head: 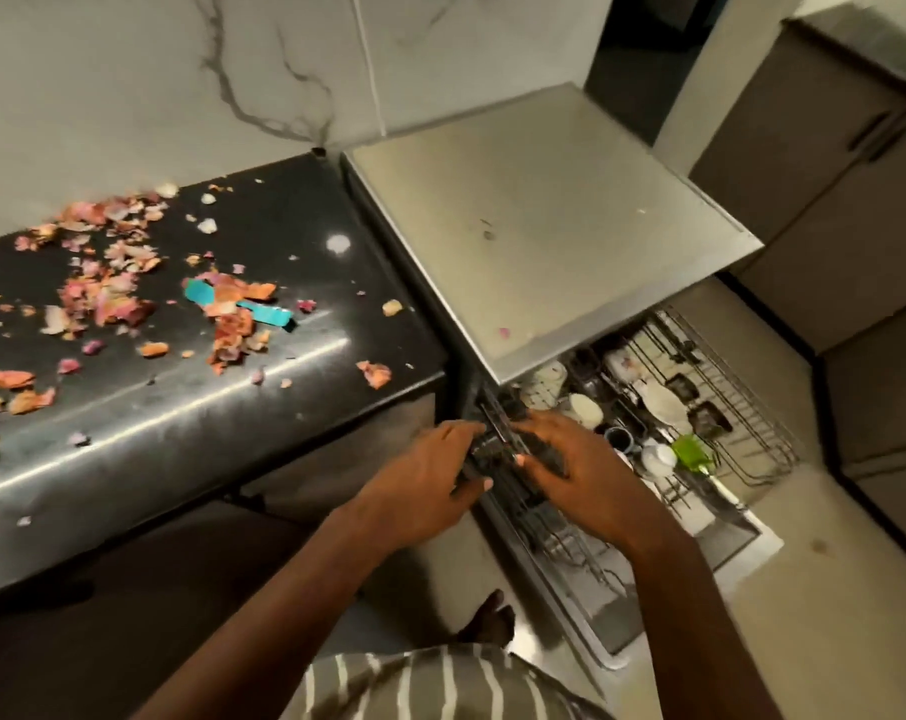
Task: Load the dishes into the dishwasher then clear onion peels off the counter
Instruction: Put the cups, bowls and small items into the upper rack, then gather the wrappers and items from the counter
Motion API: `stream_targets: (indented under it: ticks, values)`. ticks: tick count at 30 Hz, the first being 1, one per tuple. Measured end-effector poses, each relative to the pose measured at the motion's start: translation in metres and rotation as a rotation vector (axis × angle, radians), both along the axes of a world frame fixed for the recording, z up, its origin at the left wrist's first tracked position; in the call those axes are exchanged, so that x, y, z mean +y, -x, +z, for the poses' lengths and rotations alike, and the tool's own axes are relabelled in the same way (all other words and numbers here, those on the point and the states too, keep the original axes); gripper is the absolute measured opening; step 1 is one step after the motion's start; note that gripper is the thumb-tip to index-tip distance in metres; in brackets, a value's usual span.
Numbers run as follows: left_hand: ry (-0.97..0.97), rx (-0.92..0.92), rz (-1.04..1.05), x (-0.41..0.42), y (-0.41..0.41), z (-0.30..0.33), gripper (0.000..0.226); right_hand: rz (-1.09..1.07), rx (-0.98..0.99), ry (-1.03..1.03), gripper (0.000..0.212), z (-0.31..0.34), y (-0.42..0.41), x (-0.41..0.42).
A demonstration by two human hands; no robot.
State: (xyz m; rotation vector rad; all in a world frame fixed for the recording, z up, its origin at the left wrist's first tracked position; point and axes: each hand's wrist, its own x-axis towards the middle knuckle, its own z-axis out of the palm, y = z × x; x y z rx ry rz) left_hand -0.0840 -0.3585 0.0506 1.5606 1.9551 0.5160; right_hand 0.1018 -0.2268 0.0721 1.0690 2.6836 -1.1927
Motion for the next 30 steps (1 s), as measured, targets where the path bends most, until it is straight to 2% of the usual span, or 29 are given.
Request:
stream_targets:
  ticks: [8,13,17,22,30]
  values:
    - [0.152,0.028,-0.211,0.050,-0.060,0.001,0.066,-0.223,0.023,-0.020,0.042,-0.011,-0.093,0.010]
    - [0.210,0.200,-0.361,0.078,-0.079,-0.002,0.075,-0.382,-0.173,-0.077,0.045,-0.013,-0.141,0.005]
    - [0.237,0.276,-0.420,0.091,-0.097,-0.012,0.080,-0.470,-0.210,-0.115,0.046,-0.012,-0.167,0.009]
    - [0.295,0.300,-0.414,0.084,-0.119,-0.015,0.083,-0.472,-0.248,-0.125,0.046,-0.016,-0.187,0.011]
    - [0.348,0.382,-0.303,0.092,-0.175,-0.028,0.086,-0.312,-0.317,-0.225,0.042,-0.036,-0.241,0.037]
